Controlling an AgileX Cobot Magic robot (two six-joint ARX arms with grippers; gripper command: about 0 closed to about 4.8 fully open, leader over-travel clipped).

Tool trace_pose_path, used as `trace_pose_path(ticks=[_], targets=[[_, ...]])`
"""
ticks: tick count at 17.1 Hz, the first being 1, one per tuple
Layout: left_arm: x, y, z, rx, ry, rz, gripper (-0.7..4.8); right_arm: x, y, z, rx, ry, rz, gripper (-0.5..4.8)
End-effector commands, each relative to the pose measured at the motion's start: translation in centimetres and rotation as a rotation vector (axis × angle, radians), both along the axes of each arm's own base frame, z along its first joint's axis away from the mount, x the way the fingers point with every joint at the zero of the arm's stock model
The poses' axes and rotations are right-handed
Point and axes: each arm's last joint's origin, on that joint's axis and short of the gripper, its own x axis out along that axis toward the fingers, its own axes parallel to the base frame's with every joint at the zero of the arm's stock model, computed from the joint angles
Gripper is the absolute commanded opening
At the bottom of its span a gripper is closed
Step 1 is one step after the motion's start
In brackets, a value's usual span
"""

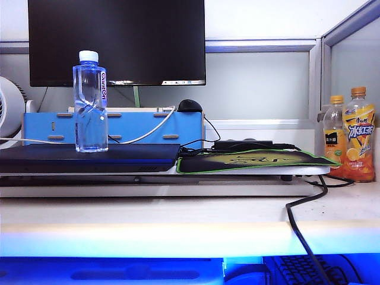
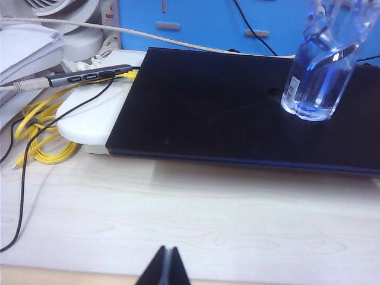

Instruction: Pick up the mineral water bottle and place it on the laptop.

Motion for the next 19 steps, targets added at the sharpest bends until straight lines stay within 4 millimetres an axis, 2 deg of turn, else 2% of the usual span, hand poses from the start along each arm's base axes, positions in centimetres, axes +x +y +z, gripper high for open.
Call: trace_pose_path(ticks=[1, 3, 16, 18, 19], targets=[[-0.01, -0.01, 0.15, 0.001, -0.012, -0.004, -0.02, -0.05, 0.10, -0.76, -0.064, 0.081, 0.034, 4.50], [-0.01, -0.01, 0.15, 0.001, -0.012, -0.004, -0.02, -0.08, 0.12, -1.57, -0.059, 0.164, 0.046, 4.50], [-0.01, -0.01, 0.15, 0.001, -0.012, -0.004, -0.02, -0.11, 0.22, -1.38, -0.059, 0.140, 0.073, 4.48], [-0.01, -0.01, 0.15, 0.001, -0.012, -0.004, -0.02, -0.11, 0.15, -1.36, -0.061, 0.139, 0.049, 4.07], [-0.01, -0.01, 0.15, 0.001, -0.012, -0.004, -0.02, -0.11, 0.15, -1.37, -0.062, 0.140, 0.050, 3.06]])
